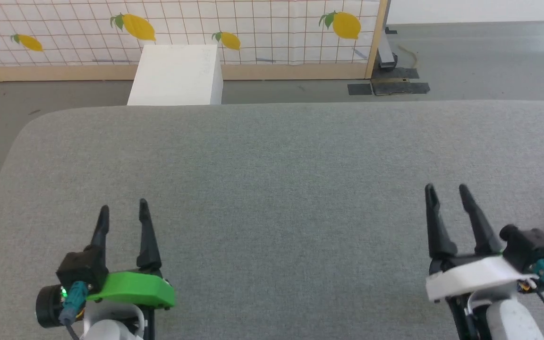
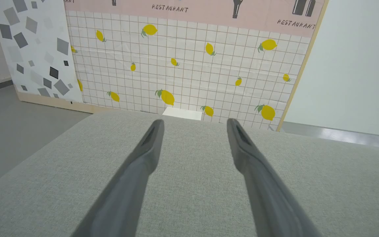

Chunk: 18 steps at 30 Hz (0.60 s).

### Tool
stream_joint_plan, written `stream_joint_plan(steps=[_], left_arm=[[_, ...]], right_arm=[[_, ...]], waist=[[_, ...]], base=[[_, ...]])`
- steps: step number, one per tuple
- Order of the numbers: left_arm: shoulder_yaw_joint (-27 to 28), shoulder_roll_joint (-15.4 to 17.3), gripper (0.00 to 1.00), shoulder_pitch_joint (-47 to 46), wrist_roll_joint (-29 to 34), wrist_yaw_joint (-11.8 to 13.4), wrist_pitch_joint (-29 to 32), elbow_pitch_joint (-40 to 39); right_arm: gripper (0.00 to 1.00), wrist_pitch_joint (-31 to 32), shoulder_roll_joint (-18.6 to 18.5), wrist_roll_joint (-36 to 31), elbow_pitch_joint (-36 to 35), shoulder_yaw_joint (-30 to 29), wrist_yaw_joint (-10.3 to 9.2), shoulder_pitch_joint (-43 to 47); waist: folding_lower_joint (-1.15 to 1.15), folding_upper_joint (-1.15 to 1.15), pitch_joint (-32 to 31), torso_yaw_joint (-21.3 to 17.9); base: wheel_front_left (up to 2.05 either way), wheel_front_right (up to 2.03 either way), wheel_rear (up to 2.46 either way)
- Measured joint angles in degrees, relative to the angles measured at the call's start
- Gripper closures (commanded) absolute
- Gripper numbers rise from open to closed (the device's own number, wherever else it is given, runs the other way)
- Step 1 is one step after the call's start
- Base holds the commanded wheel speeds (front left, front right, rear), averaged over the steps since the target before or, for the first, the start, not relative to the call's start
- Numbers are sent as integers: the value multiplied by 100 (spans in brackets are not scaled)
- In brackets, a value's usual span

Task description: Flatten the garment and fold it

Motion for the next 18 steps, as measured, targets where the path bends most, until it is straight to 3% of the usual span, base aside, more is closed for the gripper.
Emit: stream_joint_plan(steps=[16, 17, 18], left_arm=[[-263, -36, 0, 161, 25, 51, 0, 278], [-263, -37, 100, 162, 25, 51, 0, 290], [-263, -36, 100, 161, 24, 51, 5, 293]], right_arm=[[0, 0, 1, -152, -49, 136, 0, 279], [100, 0, 1, -151, -49, 147, 0, 287], [100, 2, 2, -151, -45, 145, 0, 288]], waist=[[0, 0, 74, -91], [0, 0, 74, -90], [0, 0, 74, -90]], base=[[0, 0, 0], [0, 0, 0], [0, 0, 0]])
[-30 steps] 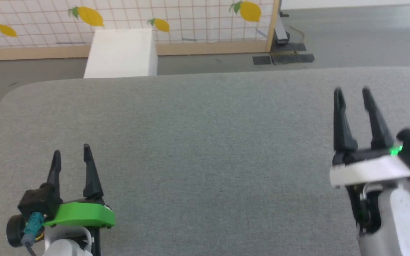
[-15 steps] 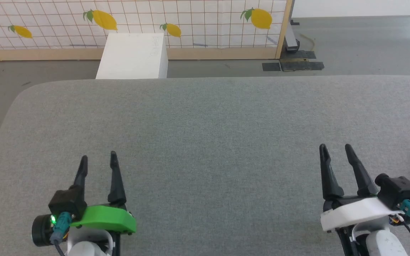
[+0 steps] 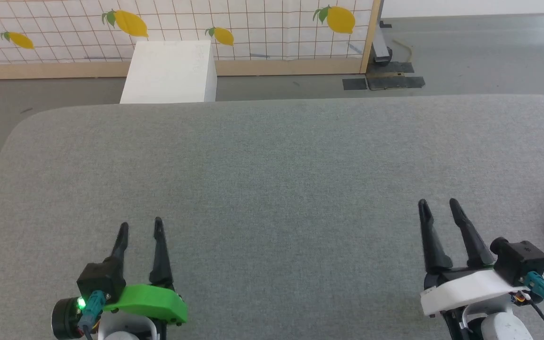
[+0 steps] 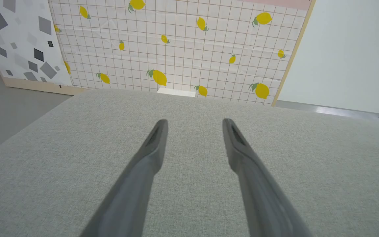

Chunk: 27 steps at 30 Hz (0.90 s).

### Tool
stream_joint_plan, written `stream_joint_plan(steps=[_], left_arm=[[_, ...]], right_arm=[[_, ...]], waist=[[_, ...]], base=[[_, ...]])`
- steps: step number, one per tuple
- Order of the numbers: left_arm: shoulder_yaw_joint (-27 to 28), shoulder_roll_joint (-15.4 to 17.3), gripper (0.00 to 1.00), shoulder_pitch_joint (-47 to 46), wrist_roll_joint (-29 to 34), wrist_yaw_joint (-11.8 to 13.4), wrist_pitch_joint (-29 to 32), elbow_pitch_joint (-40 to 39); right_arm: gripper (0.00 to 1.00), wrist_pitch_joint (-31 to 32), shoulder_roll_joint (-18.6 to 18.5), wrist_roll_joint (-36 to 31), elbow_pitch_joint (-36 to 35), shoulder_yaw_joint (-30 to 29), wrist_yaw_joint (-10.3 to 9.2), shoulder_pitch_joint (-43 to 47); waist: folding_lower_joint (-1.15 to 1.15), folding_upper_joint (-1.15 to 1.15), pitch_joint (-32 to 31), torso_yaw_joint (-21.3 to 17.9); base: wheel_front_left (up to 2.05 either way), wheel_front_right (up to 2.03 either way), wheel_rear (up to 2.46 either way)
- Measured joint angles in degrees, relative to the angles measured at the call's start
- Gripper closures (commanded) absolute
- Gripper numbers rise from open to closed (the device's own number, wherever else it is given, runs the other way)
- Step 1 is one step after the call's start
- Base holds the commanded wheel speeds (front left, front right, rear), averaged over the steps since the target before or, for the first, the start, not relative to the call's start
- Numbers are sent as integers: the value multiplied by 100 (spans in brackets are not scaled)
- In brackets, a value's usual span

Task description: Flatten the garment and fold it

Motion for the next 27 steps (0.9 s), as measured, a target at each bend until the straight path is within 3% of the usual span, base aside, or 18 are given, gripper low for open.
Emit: stream_joint_plan(steps=[27], left_arm=[[16, 0, 100, -2, 154, -34, 264, -126]], right_arm=[[100, 244, -1, -213, -149, -26, 0, 1]], waist=[[0, 0, -49, 50]], base=[[0, 0, 0]])
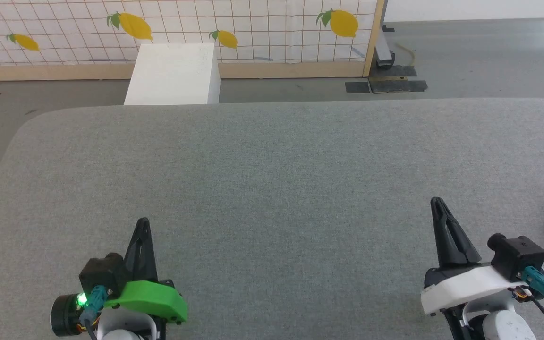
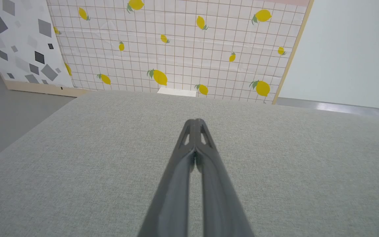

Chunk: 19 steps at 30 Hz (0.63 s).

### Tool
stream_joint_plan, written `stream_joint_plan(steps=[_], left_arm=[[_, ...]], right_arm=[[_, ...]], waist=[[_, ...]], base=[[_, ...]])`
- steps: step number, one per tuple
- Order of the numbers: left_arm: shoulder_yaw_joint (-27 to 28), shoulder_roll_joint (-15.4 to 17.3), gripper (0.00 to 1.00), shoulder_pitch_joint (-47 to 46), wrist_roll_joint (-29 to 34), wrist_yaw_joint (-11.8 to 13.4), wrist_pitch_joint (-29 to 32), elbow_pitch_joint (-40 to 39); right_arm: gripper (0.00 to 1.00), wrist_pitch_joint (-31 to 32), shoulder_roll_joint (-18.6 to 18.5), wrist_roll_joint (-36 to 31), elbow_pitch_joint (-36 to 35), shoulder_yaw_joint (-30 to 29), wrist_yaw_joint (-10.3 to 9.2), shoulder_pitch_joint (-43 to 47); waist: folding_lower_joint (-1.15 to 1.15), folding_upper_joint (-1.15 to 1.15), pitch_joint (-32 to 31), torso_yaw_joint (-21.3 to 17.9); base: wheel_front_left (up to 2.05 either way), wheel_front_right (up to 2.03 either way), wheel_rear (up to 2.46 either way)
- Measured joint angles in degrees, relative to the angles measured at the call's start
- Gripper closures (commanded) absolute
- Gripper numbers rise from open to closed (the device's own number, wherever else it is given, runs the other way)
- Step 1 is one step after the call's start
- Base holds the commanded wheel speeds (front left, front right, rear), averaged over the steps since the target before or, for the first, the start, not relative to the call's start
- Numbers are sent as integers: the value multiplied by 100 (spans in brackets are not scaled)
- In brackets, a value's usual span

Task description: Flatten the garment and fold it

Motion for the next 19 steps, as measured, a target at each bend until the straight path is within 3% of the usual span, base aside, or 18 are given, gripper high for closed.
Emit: stream_joint_plan(steps=[19], left_arm=[[41, 0, 100, 1, 152, -49, 207, -127]], right_arm=[[100, 226, 0, -252, -162, -27, 0, 24]], waist=[[0, 0, -42, 44]], base=[[0, 0, 0]])
